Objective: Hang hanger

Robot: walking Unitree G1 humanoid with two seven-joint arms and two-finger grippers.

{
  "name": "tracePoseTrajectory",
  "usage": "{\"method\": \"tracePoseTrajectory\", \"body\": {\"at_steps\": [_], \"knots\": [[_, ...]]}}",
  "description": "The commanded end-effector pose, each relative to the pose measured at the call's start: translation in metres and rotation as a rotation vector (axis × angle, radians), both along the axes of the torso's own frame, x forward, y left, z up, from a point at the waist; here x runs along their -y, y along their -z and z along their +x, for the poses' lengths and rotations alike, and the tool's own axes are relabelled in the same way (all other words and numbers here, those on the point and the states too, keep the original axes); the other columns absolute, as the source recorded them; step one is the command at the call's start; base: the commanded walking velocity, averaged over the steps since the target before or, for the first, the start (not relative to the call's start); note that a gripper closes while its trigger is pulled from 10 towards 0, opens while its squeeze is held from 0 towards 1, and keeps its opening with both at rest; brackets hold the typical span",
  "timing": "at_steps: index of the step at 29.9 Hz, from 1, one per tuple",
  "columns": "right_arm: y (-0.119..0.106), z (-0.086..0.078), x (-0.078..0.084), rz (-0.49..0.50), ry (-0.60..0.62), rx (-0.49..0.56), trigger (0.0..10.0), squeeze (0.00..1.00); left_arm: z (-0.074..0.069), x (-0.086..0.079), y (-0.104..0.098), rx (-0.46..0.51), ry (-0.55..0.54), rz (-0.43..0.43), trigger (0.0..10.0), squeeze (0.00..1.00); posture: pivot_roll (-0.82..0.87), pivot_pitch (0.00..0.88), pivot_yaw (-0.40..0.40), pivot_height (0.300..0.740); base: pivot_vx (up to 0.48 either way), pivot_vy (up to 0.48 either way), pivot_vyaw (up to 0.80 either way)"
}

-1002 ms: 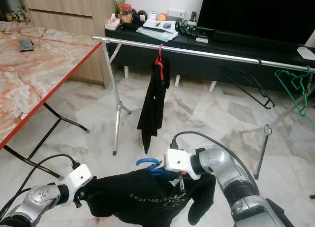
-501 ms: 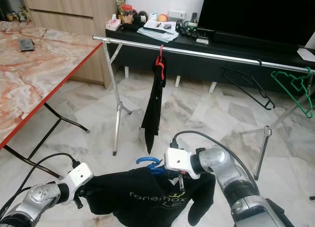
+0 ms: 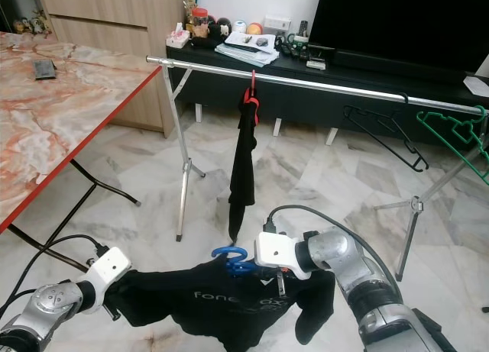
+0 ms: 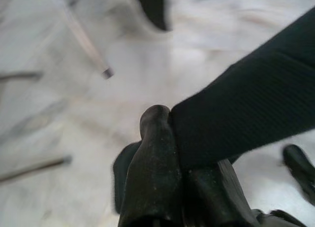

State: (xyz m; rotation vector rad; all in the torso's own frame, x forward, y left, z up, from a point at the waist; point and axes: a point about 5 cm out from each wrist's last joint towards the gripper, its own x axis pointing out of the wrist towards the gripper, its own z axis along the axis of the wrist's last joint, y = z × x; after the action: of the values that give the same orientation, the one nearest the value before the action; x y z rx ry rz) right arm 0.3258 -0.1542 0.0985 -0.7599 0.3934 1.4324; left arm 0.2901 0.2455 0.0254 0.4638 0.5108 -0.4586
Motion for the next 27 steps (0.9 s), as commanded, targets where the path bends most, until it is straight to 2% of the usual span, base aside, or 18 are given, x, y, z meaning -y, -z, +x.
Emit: {"method": "tracePoseTrajectory", "body": {"at_steps": [1,2,4,5,6,8,9,10,11,17,18,20,22,24,27], "knots": [[0.012,-0.008,0.025,-0.103,0.034,-0.060,10.0,0.00,-0.004,-0.025,-0.001,0.006,-0.156,0.023,0.0,0.00,0.13,0.044,-0.106,0.740,0.000,0.000,0.00],[0.012,-0.008,0.025,-0.103,0.034,-0.060,10.0,0.00,-0.004,-0.025,-0.001,0.006,-0.156,0.023,0.0,0.00,0.13,0.044,-0.106,0.740,0.000,0.000,0.00],[0.018,-0.012,0.035,-0.126,0.062,-0.093,10.0,0.00,-0.010,-0.036,0.003,-0.001,-0.269,0.026,0.0,0.00,0.13,0.051,-0.107,0.740,0.000,0.000,0.00],[0.018,-0.012,0.035,-0.126,0.062,-0.093,10.0,0.00,-0.010,-0.036,0.003,-0.001,-0.269,0.026,0.0,0.00,0.13,0.051,-0.107,0.740,0.000,0.000,0.00],[0.023,-0.017,0.046,-0.152,0.092,-0.121,10.0,0.00,-0.022,-0.048,0.012,-0.026,-0.410,0.029,0.0,0.00,0.12,0.060,-0.105,0.740,0.000,0.000,0.00],[0.025,-0.020,0.052,-0.164,0.105,-0.132,10.0,0.00,-0.029,-0.054,0.018,-0.043,-0.480,0.035,0.0,0.00,0.12,0.060,-0.105,0.740,0.000,0.000,0.00],[0.024,-0.021,0.057,-0.142,0.130,-0.139,10.0,0.00,-0.039,-0.056,0.027,-0.087,-0.531,0.051,0.0,0.00,0.12,0.070,-0.104,0.740,0.000,0.000,0.00],[0.024,-0.021,0.057,-0.142,0.130,-0.139,10.0,0.00,-0.039,-0.056,0.027,-0.087,-0.531,0.051,0.0,0.00,0.12,0.070,-0.104,0.740,0.000,0.000,0.00],[0.020,-0.021,0.061,-0.117,0.148,-0.148,10.0,0.00,-0.048,-0.058,0.034,-0.128,-0.568,0.071,0.0,0.00,0.12,0.074,-0.102,0.740,0.000,0.000,0.00],[0.009,-0.020,0.071,-0.083,0.155,-0.150,10.0,0.00,-0.062,-0.058,0.047,-0.199,-0.609,0.089,0.0,0.00,0.11,0.078,-0.098,0.740,0.000,0.000,0.00],[0.001,-0.019,0.074,-0.028,0.170,-0.151,10.0,0.00,-0.070,-0.056,0.054,-0.242,-0.612,0.090,0.0,0.00,0.11,0.079,-0.097,0.740,0.000,0.000,0.00],[-0.006,-0.016,0.074,0.023,0.186,-0.147,10.0,0.00,-0.074,-0.053,0.058,-0.266,-0.609,0.090,0.0,0.00,0.11,0.080,-0.096,0.740,0.000,0.000,0.00],[-0.018,-0.011,0.079,0.067,0.223,-0.105,10.0,0.00,-0.081,-0.048,0.065,-0.294,-0.620,0.081,0.0,0.00,0.11,0.083,-0.095,0.740,0.000,0.000,0.00],[-0.022,-0.007,0.082,0.071,0.264,-0.062,10.0,0.00,-0.086,-0.046,0.069,-0.321,-0.617,0.079,0.0,0.00,0.10,0.084,-0.092,0.740,0.000,0.000,0.00],[-0.031,0.001,0.080,0.158,0.327,0.000,10.0,0.00,-0.094,-0.039,0.077,-0.376,-0.589,0.075,0.0,0.00,0.10,0.085,-0.093,0.740,0.000,0.000,0.00]]}}
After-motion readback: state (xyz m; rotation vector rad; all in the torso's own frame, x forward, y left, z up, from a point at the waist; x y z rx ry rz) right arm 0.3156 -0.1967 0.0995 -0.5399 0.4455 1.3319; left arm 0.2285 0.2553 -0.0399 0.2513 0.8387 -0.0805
